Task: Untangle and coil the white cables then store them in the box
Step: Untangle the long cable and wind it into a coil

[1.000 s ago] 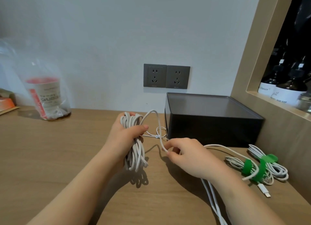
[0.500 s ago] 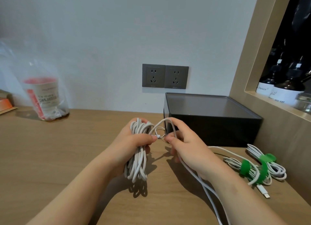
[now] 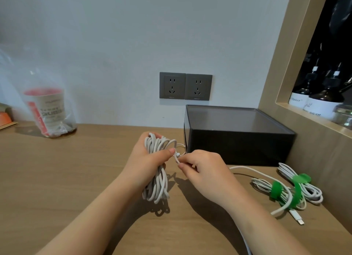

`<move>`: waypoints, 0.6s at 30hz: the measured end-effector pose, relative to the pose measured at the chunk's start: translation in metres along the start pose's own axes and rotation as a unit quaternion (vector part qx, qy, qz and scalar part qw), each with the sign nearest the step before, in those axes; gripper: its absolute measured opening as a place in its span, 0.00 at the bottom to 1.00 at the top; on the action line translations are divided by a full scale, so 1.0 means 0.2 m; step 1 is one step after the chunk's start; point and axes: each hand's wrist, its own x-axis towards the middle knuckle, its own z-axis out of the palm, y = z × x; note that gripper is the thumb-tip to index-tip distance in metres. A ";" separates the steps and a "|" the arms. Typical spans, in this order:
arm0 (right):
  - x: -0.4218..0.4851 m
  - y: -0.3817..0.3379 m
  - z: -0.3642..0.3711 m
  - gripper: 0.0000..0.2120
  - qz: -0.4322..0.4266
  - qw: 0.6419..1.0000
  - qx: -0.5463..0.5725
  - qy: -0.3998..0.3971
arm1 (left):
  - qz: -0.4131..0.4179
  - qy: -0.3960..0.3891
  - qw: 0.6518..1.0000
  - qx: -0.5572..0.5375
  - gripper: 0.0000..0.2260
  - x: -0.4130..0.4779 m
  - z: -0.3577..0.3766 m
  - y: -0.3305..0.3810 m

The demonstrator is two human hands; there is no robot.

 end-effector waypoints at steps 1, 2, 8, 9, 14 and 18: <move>0.00 -0.01 0.00 0.12 -0.009 1.000 0.000 0.000 | 0.007 0.013 1.000 0.011 0.10 0.01 0.00 -0.01; 0.00 -0.01 0.00 0.12 -0.014 1.000 0.003 0.000 | 0.010 0.024 0.999 0.018 0.11 0.01 0.00 -0.02; 0.00 -0.01 0.01 0.14 -0.029 0.999 0.016 -0.012 | -0.011 0.032 0.999 -0.018 0.10 0.02 0.01 -0.02; 0.01 -0.01 0.02 0.14 -0.028 0.999 0.018 -0.012 | -0.025 0.022 0.998 -0.053 0.11 0.02 0.01 -0.02; 0.01 0.00 0.01 0.06 0.041 0.996 0.076 0.009 | -0.066 0.024 0.978 -0.195 0.20 0.02 0.01 -0.01; 0.02 0.02 0.01 0.10 0.081 0.994 0.068 -0.032 | -0.094 0.078 0.955 -0.271 0.12 0.05 -0.01 -0.01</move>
